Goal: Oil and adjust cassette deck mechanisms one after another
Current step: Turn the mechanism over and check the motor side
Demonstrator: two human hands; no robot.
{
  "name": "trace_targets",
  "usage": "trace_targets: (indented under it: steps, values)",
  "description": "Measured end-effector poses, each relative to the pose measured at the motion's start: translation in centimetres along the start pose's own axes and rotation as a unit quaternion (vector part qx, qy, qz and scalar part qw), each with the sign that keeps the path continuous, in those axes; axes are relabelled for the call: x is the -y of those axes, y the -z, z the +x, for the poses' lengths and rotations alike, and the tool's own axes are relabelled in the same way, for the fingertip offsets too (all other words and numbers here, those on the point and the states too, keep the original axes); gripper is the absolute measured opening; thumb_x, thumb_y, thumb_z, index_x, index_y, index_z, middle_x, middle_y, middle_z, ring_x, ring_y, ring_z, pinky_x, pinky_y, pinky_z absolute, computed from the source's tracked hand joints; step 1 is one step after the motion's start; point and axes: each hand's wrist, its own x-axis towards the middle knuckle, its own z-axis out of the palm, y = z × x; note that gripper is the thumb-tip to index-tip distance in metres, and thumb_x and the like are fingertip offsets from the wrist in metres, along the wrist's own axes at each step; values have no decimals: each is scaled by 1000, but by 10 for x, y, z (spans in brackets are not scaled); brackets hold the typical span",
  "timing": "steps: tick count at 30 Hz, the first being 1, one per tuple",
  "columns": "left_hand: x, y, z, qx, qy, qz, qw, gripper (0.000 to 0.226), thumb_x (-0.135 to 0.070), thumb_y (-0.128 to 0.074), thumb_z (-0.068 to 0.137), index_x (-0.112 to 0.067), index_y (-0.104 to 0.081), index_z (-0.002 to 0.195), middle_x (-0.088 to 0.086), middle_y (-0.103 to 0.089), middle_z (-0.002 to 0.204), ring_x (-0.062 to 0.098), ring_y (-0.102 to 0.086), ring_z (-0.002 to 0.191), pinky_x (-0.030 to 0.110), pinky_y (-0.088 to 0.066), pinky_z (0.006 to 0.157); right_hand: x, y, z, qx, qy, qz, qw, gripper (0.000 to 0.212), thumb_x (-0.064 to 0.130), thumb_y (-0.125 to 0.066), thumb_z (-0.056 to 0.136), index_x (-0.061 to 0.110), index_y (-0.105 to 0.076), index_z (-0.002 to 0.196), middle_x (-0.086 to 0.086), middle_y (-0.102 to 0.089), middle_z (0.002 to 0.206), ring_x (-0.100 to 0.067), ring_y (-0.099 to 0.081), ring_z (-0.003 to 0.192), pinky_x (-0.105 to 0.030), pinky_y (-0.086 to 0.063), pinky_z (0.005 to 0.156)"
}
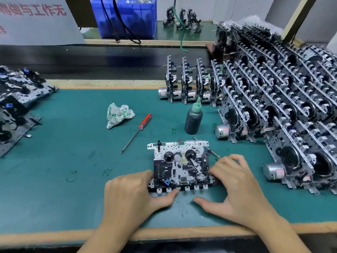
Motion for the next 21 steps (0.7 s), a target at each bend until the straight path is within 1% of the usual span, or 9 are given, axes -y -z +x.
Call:
trace_targets:
  steps: [5,7,9,12,14,17,19,20,21]
  values:
    - [7,1,2,47,-54,-24,997,69,-81,-50,60,-15,-41,45,-5,-38,35,15,-42,31,26,-36,31,1,-3,2,-31,-8,-42,999,51,59,-55,77,9,-59,65,4,-53,61,-20,-51,62,-30,-32,79]
    - [7,2,3,59,-55,-39,996,70,-84,-50,59,-15,-42,46,-6,-39,35,12,-42,31,27,-38,32,-1,-2,1,-20,-7,-41,999,53,63,-54,76,11,-59,67,6,-53,64,-18,-50,64,-31,-33,81]
    - [7,3,2,61,-80,-52,994,65,-79,-54,59,-17,-39,47,-6,-38,35,11,-40,31,24,-36,32,-1,-1,1,-12,-14,-35,999,57,70,-54,71,13,-56,67,8,-50,65,-16,-46,65,-31,-33,82]
    - [8,4,3,62,-141,-61,986,54,-73,-58,62,-26,-33,51,-5,-36,36,11,-39,32,19,-32,33,1,-4,2,-33,-27,-60,997,59,70,-56,68,12,-52,60,6,-48,57,-19,-47,59,-33,-34,80]
    - [9,6,4,57,-134,-58,988,50,-71,-59,62,-34,-25,59,-6,-37,37,11,-39,32,18,-32,33,0,-5,4,-39,-21,-56,997,58,69,-57,70,12,-52,59,4,-48,56,-20,-47,59,-32,-35,81]
    - [9,6,2,63,-103,-50,991,44,-71,-58,61,-34,-36,52,-8,-38,38,8,-39,33,18,-32,34,-5,-2,3,-22,14,-25,999,51,61,-58,74,10,-55,64,3,-52,64,-20,-49,64,-30,-37,81]
    - [11,5,1,58,-112,-48,991,42,-69,-59,61,-42,-28,57,-8,-37,38,7,-37,33,17,-30,35,-6,-2,2,-20,23,-24,999,49,57,-58,76,9,-57,63,2,-54,64,-21,-52,63,-31,-38,78]
    - [12,5,1,53,-117,-48,991,45,-68,-59,62,-41,-24,58,-7,-36,38,8,-36,33,18,-30,34,-6,-2,1,-23,24,-26,999,50,57,-58,76,9,-57,62,2,-53,63,-21,-52,63,-31,-38,77]
    - [12,5,1,49,-116,-47,991,46,-67,-59,63,-35,-27,54,-6,-35,38,10,-35,33,19,-30,34,-6,-2,1,-27,24,-26,999,50,58,-58,76,10,-57,61,2,-53,62,-21,-52,62,-31,-38,75]
